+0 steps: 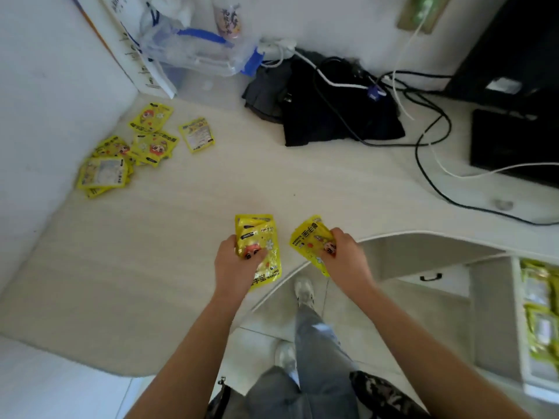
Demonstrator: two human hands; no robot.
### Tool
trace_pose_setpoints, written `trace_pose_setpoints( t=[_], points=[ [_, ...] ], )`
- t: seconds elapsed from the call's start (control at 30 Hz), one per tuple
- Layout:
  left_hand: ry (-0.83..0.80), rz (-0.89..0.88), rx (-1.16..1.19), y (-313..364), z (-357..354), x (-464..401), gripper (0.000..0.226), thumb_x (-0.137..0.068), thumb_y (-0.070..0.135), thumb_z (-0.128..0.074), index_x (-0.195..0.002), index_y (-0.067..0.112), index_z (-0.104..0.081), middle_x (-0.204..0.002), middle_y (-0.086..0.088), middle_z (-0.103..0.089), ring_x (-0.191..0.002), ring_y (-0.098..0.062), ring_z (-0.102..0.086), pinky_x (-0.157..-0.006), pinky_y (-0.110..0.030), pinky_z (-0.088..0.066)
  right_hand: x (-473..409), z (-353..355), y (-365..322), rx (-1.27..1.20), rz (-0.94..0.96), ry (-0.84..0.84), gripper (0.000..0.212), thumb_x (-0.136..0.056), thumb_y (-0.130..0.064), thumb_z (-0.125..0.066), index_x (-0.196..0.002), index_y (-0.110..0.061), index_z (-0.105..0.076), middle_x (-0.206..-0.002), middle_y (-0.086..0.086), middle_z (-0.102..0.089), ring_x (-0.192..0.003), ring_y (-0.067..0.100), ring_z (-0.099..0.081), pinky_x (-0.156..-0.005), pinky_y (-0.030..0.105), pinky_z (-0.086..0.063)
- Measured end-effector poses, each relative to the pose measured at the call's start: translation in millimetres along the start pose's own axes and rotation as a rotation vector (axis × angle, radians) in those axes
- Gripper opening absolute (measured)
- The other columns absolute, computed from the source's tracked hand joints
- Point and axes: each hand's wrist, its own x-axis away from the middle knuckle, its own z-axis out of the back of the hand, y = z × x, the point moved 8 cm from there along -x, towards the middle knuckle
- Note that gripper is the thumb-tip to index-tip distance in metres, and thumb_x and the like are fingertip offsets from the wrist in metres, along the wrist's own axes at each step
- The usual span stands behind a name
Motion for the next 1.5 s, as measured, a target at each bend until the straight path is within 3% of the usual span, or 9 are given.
trace_pose_setpoints(
  t=[0.23, 0.4, 0.6, 0.8, 0.9, 1.17, 1.27, 1.4, 1.5],
  points=[
    [-0.194, -0.123, -0.086, 17, -69, 69, 0.025, -0.063, 0.027, -0.081, -0.079, 0.026, -0.062, -0.081, 0.002, -0.070, -0.075, -0.021, -0.068, -0.075, -0.047, -0.056, 87, 45, 84, -0.142, -0.194, 0.182, 0.024, -0.084, -0.014, -0.062, -0.105, -0.012, -0.051, -0.092, 0.011, -0.065, -0.087, 0.036, -0.061, -0.069, 0.038, -0.048],
    [-0.368, -0.184, -0.113, 25, -137, 126, 0.027, -0.067, 0.022, -0.083, -0.087, 0.025, -0.065, -0.083, 0.005, -0.072, -0.076, -0.013, -0.070, -0.075, -0.040, -0.058, 143, 78, 145, -0.285, -0.296, 0.285, 0.043, -0.084, -0.010, -0.062, -0.123, -0.018, -0.044, -0.097, 0.004, -0.065, -0.092, 0.033, -0.062, -0.067, 0.028, -0.044],
    [-0.498, -0.217, -0.179, 27, -227, 202, 0.026, -0.069, 0.021, -0.083, -0.082, 0.028, -0.061, -0.083, 0.007, -0.071, -0.076, -0.010, -0.069, -0.066, -0.027, -0.054, 209, 124, 239, -0.319, -0.418, 0.371, 0.042, -0.084, -0.010, -0.063, -0.123, -0.014, -0.048, -0.103, 0.008, -0.066, -0.096, 0.031, -0.061, -0.069, 0.027, -0.040],
    [-0.566, -0.053, -0.081, 15, -324, 293, 0.027, -0.072, 0.012, -0.080, -0.092, 0.018, -0.064, -0.084, -0.001, -0.072, -0.065, -0.016, -0.068, -0.056, -0.025, -0.053, 274, 177, 340, -0.314, -0.489, 0.394, 0.042, -0.087, -0.012, -0.062, -0.126, -0.013, -0.046, -0.106, 0.009, -0.066, -0.097, 0.032, -0.062, -0.069, 0.032, -0.046],
    [-0.572, -0.006, -0.055, 14, -370, 328, 0.028, -0.073, 0.011, -0.080, -0.095, 0.015, -0.064, -0.084, 0.000, -0.072, -0.063, -0.015, -0.066, -0.054, -0.024, -0.053, 293, 201, 382, -0.284, -0.484, 0.386, 0.033, -0.087, -0.012, -0.062, -0.116, -0.012, -0.047, -0.097, 0.007, -0.065, -0.094, 0.033, -0.061, -0.071, 0.038, -0.050],
    [-0.564, -0.003, -0.091, 35, -454, 368, 0.027, -0.074, 0.010, -0.079, -0.097, 0.015, -0.064, -0.087, -0.001, -0.071, -0.067, -0.014, -0.067, -0.050, -0.021, -0.050, 299, 251, 471, -0.287, -0.520, 0.381, 0.034, -0.086, -0.015, -0.062, -0.116, -0.013, -0.048, -0.099, 0.009, -0.067, -0.094, 0.034, -0.061, -0.072, 0.044, -0.052],
    [-0.560, 0.015, -0.079, 41, -485, 365, 0.027, -0.074, 0.010, -0.079, -0.097, 0.015, -0.065, -0.088, -0.001, -0.072, -0.069, -0.014, -0.068, -0.049, -0.019, -0.050, 283, 265, 496, -0.251, -0.513, 0.371, 0.039, -0.088, -0.017, -0.061, -0.122, -0.011, -0.045, -0.104, 0.012, -0.065, -0.098, 0.037, -0.060, -0.070, 0.041, -0.049],
    [-0.566, 0.046, -0.091, 47, -530, 353, 0.026, -0.073, 0.012, -0.080, -0.094, 0.015, -0.065, -0.088, -0.003, -0.072, -0.068, -0.015, -0.067, -0.054, -0.023, -0.050, 254, 286, 526, -0.209, -0.527, 0.349, 0.030, -0.088, -0.016, -0.060, -0.114, -0.009, -0.047, -0.100, 0.014, -0.063, -0.091, 0.036, -0.058, -0.062, 0.033, -0.038],
    [-0.592, 0.082, -0.148, 47, -566, 339, 0.032, -0.071, 0.017, -0.082, -0.097, 0.014, -0.064, -0.091, -0.004, -0.071, -0.075, -0.017, -0.067, -0.061, -0.026, -0.052, 233, 299, 552, -0.169, -0.546, 0.317, 0.028, -0.088, -0.014, -0.059, -0.112, -0.006, -0.047, -0.098, 0.016, -0.063, -0.091, 0.038, -0.058, -0.063, 0.034, -0.039]
  ],
)
